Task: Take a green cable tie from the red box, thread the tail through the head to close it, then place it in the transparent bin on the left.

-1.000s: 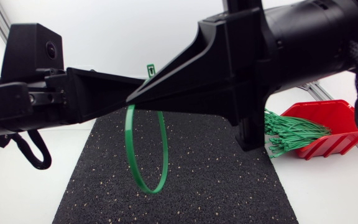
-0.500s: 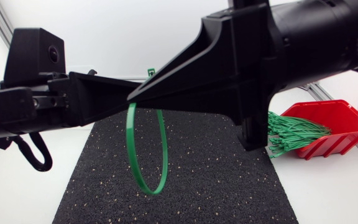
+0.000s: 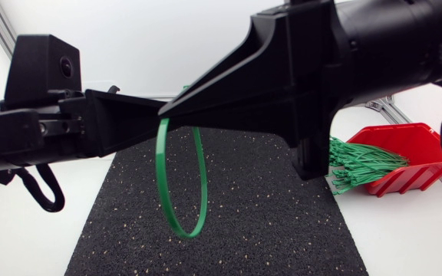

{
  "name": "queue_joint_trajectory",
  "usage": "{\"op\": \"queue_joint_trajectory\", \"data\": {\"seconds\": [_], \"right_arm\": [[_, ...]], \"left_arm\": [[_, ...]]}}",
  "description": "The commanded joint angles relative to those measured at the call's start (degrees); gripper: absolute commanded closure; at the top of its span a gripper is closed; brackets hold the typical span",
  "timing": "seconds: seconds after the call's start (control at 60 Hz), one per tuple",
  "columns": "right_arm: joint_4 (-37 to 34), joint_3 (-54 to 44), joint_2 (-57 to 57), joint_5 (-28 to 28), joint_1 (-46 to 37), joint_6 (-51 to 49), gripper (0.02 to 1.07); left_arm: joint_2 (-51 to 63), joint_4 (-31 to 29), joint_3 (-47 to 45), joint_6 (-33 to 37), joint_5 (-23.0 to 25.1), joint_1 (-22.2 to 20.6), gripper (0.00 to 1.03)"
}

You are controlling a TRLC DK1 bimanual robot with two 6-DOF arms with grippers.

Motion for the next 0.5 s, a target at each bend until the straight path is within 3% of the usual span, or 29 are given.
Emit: {"op": "queue_joint_trajectory", "data": {"seconds": [0.0,0.483], "right_arm": [[0.64,-1.48,0.40,-0.17,-0.44,0.89,1.01],[0.99,-1.56,1.19,-0.17,-0.88,0.89,1.01]], "left_arm": [[-1.28,0.73,-0.67,0.19,-0.18,-0.40,1.00],[-1.64,0.46,0.12,0.19,-0.10,-0.40,1.00]]}}
